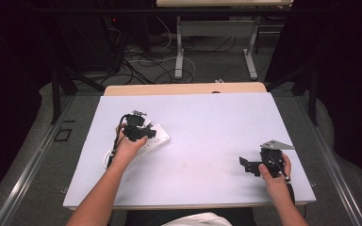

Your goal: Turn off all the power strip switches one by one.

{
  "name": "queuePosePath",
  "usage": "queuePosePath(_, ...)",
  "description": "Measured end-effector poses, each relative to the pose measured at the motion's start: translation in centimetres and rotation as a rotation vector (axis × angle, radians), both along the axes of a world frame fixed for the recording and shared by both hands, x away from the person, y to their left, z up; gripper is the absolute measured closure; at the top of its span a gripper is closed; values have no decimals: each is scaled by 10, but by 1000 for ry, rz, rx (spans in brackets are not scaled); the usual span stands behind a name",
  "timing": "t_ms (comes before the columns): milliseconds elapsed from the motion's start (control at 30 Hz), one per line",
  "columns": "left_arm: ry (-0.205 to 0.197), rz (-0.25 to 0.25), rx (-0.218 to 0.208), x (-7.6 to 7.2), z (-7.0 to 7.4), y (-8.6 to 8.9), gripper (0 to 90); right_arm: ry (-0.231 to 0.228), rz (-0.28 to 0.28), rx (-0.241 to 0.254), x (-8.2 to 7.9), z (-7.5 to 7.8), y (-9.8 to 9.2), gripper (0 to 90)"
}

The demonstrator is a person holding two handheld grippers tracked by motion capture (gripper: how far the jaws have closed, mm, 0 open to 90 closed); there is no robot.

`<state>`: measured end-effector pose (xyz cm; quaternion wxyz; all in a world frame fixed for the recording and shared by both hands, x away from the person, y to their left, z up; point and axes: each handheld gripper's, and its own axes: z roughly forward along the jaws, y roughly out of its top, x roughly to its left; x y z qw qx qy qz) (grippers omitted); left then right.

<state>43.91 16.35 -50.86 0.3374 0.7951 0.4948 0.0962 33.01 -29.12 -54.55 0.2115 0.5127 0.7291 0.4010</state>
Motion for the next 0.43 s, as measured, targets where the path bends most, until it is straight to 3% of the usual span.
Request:
queuePosePath(100,-72,-6,-3,-10,2,12,536,4,-3,2,0,0,0,0)
queuePosePath(200,-74,2,-55,-18,3,22,472,7,-3,4,0,0,1,0)
queuePosePath(233,-105,8,-59,-20,3,24,442,-6,-5,-5,0,-1,1,0)
queuePosePath(333,-145,5,-68,-29,4,31,367,0,-4,-4,0,0,2,0)
queuePosePath(433,-191,-21,-77,-39,7,40,349,1,-3,-3,0,0,1,0)
